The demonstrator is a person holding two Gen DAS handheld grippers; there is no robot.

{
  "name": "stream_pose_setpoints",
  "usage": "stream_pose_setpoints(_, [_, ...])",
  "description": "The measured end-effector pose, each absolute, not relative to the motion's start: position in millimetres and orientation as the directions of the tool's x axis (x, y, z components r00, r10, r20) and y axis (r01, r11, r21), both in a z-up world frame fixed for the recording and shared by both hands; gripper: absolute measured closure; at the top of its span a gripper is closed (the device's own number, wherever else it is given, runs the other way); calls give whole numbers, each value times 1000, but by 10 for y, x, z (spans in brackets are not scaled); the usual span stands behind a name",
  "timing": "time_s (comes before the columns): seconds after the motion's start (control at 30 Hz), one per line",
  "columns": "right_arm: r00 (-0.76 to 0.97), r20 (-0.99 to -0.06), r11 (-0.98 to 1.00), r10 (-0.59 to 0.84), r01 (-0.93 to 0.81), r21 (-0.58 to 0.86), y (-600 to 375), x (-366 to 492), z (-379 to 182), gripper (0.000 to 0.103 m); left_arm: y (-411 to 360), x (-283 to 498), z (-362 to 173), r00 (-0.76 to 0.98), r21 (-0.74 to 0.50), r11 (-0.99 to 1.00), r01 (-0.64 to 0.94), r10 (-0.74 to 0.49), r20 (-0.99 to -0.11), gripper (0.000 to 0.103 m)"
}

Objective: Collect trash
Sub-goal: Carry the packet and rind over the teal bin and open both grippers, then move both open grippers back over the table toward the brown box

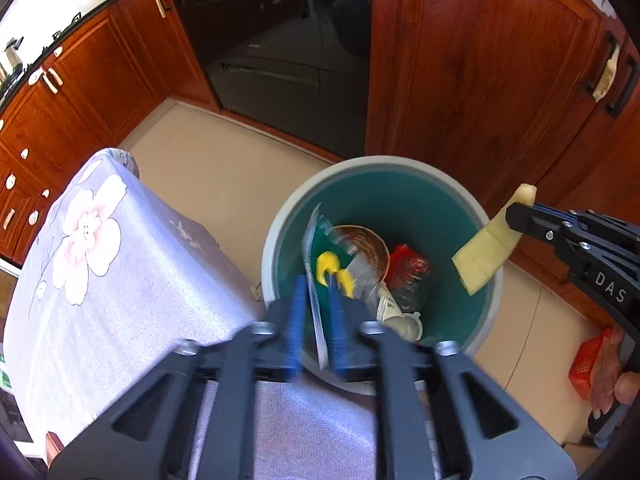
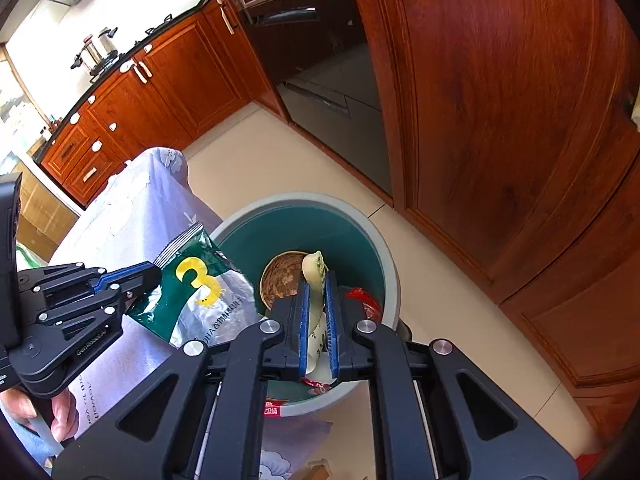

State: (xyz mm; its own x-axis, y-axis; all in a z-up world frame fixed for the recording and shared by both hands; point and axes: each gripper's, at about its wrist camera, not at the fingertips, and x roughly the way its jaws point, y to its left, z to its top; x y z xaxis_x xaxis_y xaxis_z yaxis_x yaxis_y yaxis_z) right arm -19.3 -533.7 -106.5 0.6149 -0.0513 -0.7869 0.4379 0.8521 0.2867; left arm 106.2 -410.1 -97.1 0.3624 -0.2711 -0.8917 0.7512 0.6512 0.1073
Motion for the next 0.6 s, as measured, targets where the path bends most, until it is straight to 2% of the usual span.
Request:
stream_pose_setpoints(0.07, [611,-790,853,-49,437,286,-5331,-185,-1091,96,-4088,1028,-938,398,125,661,740,-280,-874,39])
stream_pose_setpoints(0.13, [607,-793,853,-45,437,285,-5329,-176,-1109,96,-4074,987,-911,405,121,661,741,-295,-866,36])
stream_pose_setpoints(0.27, [603,-797,856,-43,434,282,-5317,-156,-1117,96,-3988,953,-895,397,107,661,743,-306,-866,22])
stream_pose_setpoints(0.6, [576,-816,871,-40,420,254,-5267,16,-1133,95,-3720,926,-851,368,59,667,742,-333,-868,10])
